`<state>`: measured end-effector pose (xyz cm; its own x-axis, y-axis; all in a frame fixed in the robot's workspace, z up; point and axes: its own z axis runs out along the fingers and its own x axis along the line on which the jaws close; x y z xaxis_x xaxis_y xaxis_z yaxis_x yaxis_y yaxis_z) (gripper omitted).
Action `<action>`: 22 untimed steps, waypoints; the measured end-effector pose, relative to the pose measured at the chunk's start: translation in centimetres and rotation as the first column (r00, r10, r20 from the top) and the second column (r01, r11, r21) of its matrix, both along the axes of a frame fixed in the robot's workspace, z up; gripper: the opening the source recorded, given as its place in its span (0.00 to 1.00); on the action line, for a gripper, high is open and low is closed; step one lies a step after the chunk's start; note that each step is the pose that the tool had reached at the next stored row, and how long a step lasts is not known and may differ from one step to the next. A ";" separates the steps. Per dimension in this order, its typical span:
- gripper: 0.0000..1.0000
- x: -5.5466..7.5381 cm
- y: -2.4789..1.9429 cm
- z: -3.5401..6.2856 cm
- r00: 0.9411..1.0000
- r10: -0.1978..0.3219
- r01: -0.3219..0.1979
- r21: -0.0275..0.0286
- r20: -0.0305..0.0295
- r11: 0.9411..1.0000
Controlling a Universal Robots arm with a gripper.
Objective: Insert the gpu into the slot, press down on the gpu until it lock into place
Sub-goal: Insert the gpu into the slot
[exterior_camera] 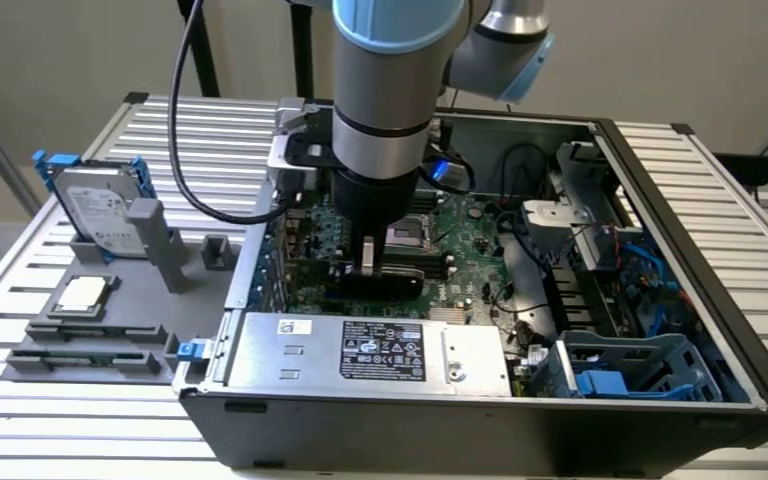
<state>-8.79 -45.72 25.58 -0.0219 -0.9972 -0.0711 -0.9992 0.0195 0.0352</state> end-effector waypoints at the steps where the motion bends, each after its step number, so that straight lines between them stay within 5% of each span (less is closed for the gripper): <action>1: 0.34 0.0 0.00 0.42 1.000 0.000 0.000 0.000 0.000 1.000; 6: 0.31 -0.1 0.02 2.24 1.000 0.000 0.000 -0.001 0.000 1.000; 7: 0.25 -0.2 0.04 2.35 1.000 0.000 0.000 -0.001 0.000 1.000; 11: 0.11 -0.6 0.35 2.32 1.000 0.000 0.000 -0.004 0.000 1.000; 16: 0.11 -0.9 0.96 1.82 1.000 0.000 0.000 -0.009 0.003 1.000; 22: 0.11 -1.1 1.15 1.23 1.000 0.001 -0.001 -0.017 0.003 1.000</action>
<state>-9.93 -44.57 26.81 -0.0203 -0.9983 -0.0545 -0.9993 0.0186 0.0317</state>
